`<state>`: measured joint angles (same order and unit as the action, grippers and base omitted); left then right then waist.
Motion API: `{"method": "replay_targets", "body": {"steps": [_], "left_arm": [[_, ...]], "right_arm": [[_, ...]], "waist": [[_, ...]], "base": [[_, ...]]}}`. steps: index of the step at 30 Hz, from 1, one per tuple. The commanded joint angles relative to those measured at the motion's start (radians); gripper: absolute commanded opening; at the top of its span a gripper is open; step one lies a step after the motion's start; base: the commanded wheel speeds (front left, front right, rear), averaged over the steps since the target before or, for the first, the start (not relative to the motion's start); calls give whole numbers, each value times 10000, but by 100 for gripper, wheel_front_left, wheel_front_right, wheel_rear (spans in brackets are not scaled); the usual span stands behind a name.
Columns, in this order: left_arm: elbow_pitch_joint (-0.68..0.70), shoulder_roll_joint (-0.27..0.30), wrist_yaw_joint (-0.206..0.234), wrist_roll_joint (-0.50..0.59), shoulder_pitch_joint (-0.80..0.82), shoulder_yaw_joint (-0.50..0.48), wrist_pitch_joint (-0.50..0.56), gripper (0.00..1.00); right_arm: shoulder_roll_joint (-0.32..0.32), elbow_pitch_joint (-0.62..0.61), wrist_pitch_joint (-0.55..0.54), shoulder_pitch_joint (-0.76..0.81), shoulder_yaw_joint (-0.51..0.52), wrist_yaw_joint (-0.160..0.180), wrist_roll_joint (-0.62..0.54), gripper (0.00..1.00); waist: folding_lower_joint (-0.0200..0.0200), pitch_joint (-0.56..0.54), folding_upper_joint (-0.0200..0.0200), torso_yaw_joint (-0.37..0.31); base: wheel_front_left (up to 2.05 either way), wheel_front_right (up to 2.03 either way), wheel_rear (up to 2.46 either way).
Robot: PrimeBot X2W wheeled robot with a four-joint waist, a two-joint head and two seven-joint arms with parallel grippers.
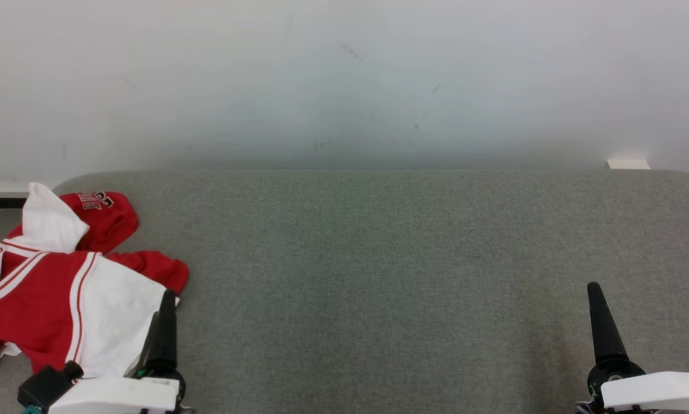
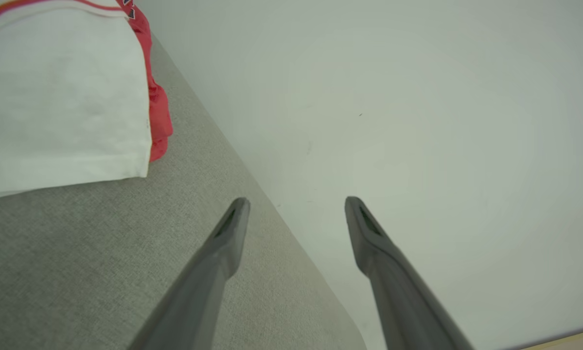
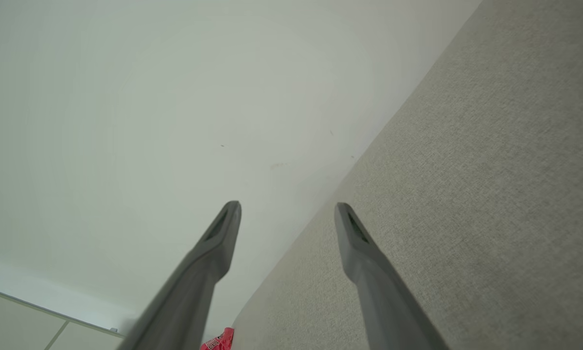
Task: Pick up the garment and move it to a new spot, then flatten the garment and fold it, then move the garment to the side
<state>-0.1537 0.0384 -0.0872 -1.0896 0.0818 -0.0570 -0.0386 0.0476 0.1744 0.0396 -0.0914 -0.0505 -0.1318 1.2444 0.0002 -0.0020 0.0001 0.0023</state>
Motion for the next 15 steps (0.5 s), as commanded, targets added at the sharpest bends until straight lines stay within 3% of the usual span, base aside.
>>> {"method": "replay_targets", "body": {"steps": [1,15], "left_arm": [[211,77,25,486,103,46,-144,100],[245,95,353,3633,-13,519,-612,100]], "right_arm": [[57,-226,127,-246,-65,6,-430,100],[97,-284,594,-206,-469,8,-3295,100]], "waist": [[-2,-5,-1,-5],[-2,-27,-1,-32]], "base": [[0,0,0],[0,0,0]]}}
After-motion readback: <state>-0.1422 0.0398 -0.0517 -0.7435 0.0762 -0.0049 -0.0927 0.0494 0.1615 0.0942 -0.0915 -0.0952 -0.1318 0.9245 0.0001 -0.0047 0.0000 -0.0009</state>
